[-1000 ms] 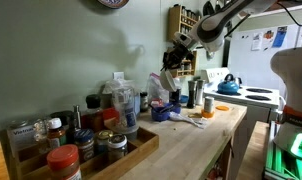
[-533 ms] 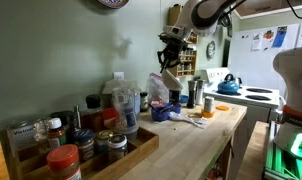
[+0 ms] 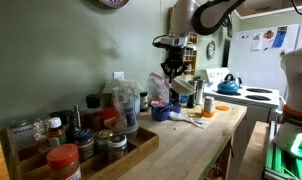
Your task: Pour the contents in the white bowl into the blue vessel on the right
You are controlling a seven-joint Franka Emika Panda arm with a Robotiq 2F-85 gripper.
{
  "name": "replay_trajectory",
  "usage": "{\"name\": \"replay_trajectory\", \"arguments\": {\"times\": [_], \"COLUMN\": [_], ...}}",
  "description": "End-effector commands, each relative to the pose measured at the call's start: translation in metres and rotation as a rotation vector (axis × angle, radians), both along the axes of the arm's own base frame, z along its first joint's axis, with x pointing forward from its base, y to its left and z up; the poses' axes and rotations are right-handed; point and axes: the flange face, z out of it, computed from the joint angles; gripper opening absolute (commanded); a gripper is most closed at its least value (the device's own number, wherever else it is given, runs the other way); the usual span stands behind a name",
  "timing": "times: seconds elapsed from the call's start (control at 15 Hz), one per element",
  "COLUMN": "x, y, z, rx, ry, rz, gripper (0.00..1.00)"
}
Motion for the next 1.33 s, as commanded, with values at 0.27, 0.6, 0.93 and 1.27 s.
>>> {"name": "replay_trajectory", "arguments": {"times": [0.27, 0.6, 0.93, 1.27], "x": [-0.014, -0.051, -0.063, -0.069], "y": [0.021, 0.027, 0.043, 0.060], "z": [-0.013, -0.055, -0.075, -0.095], "rx": [-0.082, -0.242, -0.234, -0.254], "ry": [0.045, 0.215, 0.255, 0.293], "rz": [0.057, 0.061, 0.075, 0.079], "gripper": [0.02, 0.02, 0.07, 0.02]}}
